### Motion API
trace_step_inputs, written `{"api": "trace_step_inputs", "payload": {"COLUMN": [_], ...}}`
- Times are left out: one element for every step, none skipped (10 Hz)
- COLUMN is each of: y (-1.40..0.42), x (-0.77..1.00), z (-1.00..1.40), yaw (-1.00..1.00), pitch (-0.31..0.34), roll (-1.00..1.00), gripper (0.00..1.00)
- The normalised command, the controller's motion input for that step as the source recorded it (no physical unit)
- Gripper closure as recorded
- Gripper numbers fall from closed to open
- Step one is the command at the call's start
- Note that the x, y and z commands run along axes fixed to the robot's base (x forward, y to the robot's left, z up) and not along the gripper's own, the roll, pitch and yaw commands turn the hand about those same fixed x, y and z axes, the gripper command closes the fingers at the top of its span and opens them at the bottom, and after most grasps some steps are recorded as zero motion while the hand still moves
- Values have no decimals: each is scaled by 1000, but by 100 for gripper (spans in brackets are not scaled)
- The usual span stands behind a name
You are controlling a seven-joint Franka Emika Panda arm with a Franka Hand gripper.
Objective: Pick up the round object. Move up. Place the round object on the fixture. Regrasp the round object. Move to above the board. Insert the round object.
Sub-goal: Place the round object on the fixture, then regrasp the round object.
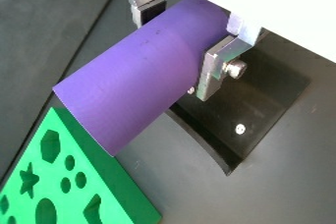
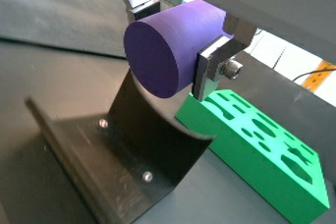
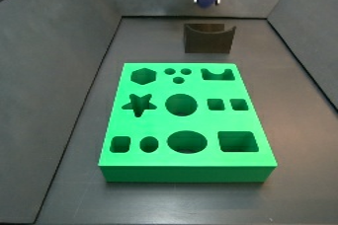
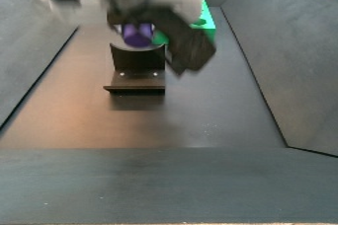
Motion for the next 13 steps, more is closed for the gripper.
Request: {"api": "trace_step_inputs", "payload": {"y": [98,105,106,108,117,106,85,67,51,-500,0,0,1], "x": [156,165,177,185,187,171,148,107,83,0,0,0,-3], "z": [-1000,-1000,-1000,-1000,-1000,-845,-679,-478,-482,-167,0,1000,1000], "yaw": [-163,-140,-124,-106,-99,-85,-75,-65,-58,0,0,-22,-18], "pitch": [34,24,18,8,6,6,4,9,6,0,0,-10,-9], "roll": [-638,-416,-272,-193,-177,-156,-147,-128,-99,0,0,55,60], "gripper": [100,100,100,100,100,100,100,100,100,100,0,0,0]}}
